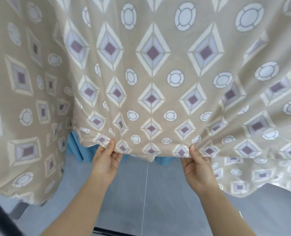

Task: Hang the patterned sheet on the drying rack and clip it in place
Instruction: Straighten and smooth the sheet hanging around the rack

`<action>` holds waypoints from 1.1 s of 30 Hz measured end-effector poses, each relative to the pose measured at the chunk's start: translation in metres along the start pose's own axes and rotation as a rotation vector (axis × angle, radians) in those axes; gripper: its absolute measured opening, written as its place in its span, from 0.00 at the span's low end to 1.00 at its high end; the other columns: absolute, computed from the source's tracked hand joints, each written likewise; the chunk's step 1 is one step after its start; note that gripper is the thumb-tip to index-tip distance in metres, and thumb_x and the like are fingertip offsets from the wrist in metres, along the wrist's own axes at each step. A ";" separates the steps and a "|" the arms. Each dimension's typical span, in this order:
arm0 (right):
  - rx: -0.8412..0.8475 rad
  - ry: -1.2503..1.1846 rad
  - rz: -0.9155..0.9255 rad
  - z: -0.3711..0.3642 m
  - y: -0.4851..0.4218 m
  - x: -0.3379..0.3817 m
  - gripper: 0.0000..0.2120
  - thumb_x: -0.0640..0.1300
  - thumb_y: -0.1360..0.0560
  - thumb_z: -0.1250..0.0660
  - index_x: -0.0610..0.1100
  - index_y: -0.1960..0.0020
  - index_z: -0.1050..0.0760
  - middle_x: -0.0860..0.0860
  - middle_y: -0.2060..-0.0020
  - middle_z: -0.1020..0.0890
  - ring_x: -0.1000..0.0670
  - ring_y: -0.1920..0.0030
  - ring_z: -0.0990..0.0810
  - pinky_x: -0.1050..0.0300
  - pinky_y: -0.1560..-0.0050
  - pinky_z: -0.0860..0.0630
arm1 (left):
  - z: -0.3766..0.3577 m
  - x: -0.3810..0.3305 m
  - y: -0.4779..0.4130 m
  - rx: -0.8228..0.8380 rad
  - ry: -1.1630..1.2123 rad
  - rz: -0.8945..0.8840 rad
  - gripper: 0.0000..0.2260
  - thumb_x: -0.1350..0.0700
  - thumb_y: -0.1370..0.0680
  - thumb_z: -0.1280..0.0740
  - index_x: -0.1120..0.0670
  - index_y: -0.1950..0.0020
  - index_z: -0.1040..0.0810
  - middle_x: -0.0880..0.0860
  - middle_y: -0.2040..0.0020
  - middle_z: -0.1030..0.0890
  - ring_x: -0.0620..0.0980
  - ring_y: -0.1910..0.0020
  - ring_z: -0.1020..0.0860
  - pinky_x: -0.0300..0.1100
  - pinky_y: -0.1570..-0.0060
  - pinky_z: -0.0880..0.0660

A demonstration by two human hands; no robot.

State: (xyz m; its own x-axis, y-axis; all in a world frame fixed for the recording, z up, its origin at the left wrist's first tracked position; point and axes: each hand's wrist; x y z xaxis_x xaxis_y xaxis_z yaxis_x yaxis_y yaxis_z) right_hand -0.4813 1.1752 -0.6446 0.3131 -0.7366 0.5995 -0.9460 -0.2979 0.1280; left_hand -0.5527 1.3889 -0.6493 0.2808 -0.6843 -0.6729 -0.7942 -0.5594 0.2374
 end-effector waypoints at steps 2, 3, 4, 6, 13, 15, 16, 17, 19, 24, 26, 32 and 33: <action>-0.025 -0.007 -0.018 0.002 0.000 -0.002 0.13 0.35 0.24 0.40 0.43 0.56 0.17 0.48 0.56 0.15 0.54 0.55 0.16 0.61 0.50 0.20 | 0.001 0.003 -0.001 -0.014 0.000 0.017 0.07 0.60 0.20 0.40 0.53 0.49 0.23 0.48 0.56 0.15 0.43 0.57 0.17 0.38 0.54 0.21; -0.040 -0.009 -0.023 0.001 0.000 -0.002 0.12 0.35 0.24 0.40 0.42 0.54 0.18 0.48 0.55 0.15 0.54 0.55 0.16 0.60 0.50 0.20 | 0.000 0.003 -0.002 -0.024 -0.002 0.021 0.07 0.60 0.20 0.40 0.53 0.49 0.23 0.48 0.56 0.15 0.43 0.57 0.17 0.38 0.53 0.21; -0.052 -0.010 -0.026 0.001 0.000 -0.002 0.10 0.35 0.23 0.40 0.42 0.52 0.20 0.48 0.55 0.15 0.54 0.55 0.16 0.60 0.50 0.20 | 0.000 0.002 -0.002 -0.036 -0.006 0.025 0.07 0.60 0.20 0.40 0.53 0.50 0.23 0.49 0.55 0.15 0.44 0.56 0.17 0.38 0.53 0.21; -0.069 0.023 -0.041 -0.001 0.003 0.002 0.09 0.35 0.23 0.40 0.42 0.49 0.22 0.49 0.56 0.15 0.54 0.56 0.16 0.59 0.50 0.20 | -0.005 0.000 -0.002 -0.072 -0.012 0.034 0.05 0.60 0.20 0.39 0.54 0.50 0.24 0.50 0.52 0.17 0.45 0.53 0.19 0.38 0.53 0.21; -0.090 0.050 -0.016 0.008 0.034 0.061 0.16 0.46 0.38 0.26 0.48 0.51 0.20 0.51 0.51 0.16 0.52 0.53 0.16 0.54 0.50 0.19 | -0.053 0.016 0.030 -0.172 0.166 0.179 0.06 0.51 0.22 0.35 0.52 0.50 0.24 0.48 0.53 0.20 0.46 0.54 0.21 0.41 0.53 0.25; -0.110 -0.053 0.070 0.018 0.045 0.086 0.29 0.48 0.51 0.20 0.48 0.49 0.19 0.49 0.47 0.17 0.48 0.48 0.17 0.53 0.49 0.20 | -0.072 0.029 0.050 -0.130 0.204 0.257 0.09 0.46 0.25 0.33 0.51 0.52 0.23 0.48 0.54 0.19 0.47 0.52 0.21 0.43 0.49 0.26; -0.134 -0.109 0.109 0.024 0.051 0.099 0.35 0.48 0.53 0.19 0.48 0.46 0.20 0.48 0.45 0.18 0.47 0.45 0.19 0.52 0.48 0.22 | -0.081 0.036 0.060 -0.106 0.209 0.296 0.10 0.45 0.26 0.32 0.50 0.52 0.23 0.48 0.53 0.19 0.47 0.51 0.21 0.43 0.47 0.27; -0.174 -0.165 0.133 0.028 0.055 0.110 0.39 0.48 0.54 0.20 0.48 0.43 0.22 0.48 0.43 0.18 0.47 0.42 0.20 0.52 0.45 0.24 | -0.089 0.043 0.070 -0.087 0.203 0.329 0.10 0.45 0.27 0.31 0.50 0.53 0.23 0.48 0.54 0.20 0.47 0.51 0.21 0.43 0.46 0.28; -0.262 -0.282 0.197 0.040 0.068 0.135 0.42 0.49 0.55 0.21 0.48 0.40 0.24 0.50 0.42 0.19 0.47 0.41 0.21 0.52 0.41 0.27 | -0.105 0.062 0.091 -0.058 0.152 0.403 0.08 0.47 0.28 0.30 0.49 0.53 0.23 0.47 0.55 0.21 0.46 0.52 0.22 0.43 0.45 0.29; -0.269 -0.349 0.349 0.066 0.095 0.186 0.36 0.51 0.49 0.25 0.51 0.41 0.23 0.53 0.43 0.19 0.48 0.42 0.20 0.51 0.45 0.25 | -0.138 0.105 0.138 0.133 -0.035 0.605 0.02 0.57 0.25 0.32 0.51 0.55 0.24 0.49 0.50 0.23 0.48 0.43 0.27 0.46 0.39 0.33; -0.257 -0.312 0.365 0.075 0.104 0.201 0.31 0.50 0.45 0.24 0.52 0.43 0.23 0.54 0.42 0.19 0.50 0.41 0.21 0.50 0.40 0.27 | -0.149 0.117 0.146 0.205 -0.114 0.624 0.03 0.60 0.25 0.33 0.53 0.57 0.24 0.50 0.48 0.22 0.48 0.44 0.26 0.43 0.42 0.30; -0.394 0.087 0.270 0.103 0.125 0.195 0.13 0.47 0.22 0.39 0.43 0.40 0.25 0.48 0.50 0.17 0.48 0.49 0.19 0.53 0.53 0.24 | -0.149 0.131 0.131 0.113 -0.349 0.441 0.18 0.64 0.26 0.31 0.60 0.37 0.30 0.55 0.43 0.21 0.52 0.46 0.22 0.40 0.60 0.26; -0.408 0.116 0.284 0.106 0.126 0.194 0.13 0.45 0.22 0.38 0.43 0.40 0.26 0.48 0.52 0.17 0.49 0.51 0.19 0.53 0.55 0.24 | -0.146 0.132 0.126 0.092 -0.396 0.406 0.21 0.64 0.27 0.30 0.61 0.36 0.31 0.57 0.41 0.22 0.54 0.43 0.23 0.40 0.60 0.26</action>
State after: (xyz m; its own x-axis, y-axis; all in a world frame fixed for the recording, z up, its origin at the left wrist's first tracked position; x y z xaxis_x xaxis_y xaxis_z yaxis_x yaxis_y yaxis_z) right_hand -0.5310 0.9304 -0.5965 0.0493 -0.6749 0.7363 -0.9555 0.1829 0.2316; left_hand -0.5371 1.1603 -0.6061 -0.2661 -0.5986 -0.7555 -0.8445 -0.2330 0.4821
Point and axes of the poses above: each hand's wrist, its own y-axis away from the middle knuckle, its own z-axis out of the back of the hand, x = y × z
